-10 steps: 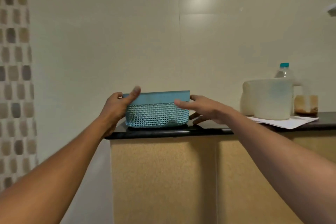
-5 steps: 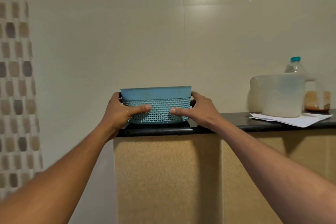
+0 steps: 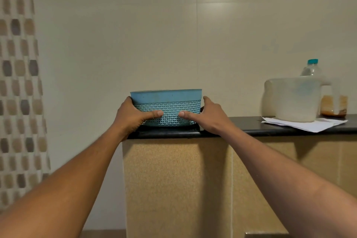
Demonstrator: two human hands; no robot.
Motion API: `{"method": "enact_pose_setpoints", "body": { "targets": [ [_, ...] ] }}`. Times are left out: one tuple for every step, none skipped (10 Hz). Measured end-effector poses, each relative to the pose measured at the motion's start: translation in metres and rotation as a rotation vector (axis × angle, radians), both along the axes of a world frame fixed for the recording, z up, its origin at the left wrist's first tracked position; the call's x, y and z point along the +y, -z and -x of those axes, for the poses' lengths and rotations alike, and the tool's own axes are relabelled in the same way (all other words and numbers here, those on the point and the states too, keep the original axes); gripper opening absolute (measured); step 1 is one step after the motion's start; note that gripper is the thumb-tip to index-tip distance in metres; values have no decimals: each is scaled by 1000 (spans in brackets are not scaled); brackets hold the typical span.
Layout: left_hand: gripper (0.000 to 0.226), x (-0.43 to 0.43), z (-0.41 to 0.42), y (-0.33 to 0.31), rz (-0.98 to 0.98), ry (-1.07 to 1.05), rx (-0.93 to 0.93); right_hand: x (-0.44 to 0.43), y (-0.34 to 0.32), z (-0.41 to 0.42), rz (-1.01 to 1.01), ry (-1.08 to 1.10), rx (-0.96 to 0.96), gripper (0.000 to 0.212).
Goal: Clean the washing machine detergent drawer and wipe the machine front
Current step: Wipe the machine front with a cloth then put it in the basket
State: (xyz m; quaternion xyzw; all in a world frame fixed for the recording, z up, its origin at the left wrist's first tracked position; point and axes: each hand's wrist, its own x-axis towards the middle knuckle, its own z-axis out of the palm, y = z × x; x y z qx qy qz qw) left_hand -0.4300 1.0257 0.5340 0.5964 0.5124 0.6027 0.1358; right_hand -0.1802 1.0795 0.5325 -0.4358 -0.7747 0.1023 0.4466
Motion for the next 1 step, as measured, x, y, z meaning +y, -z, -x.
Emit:
{"method": "enact_pose_setpoints", "body": {
  "targets": [
    [106,-15,-15,7,-15,-198,154,-17,4,-4,-118,102,-2,99]
  ]
}}
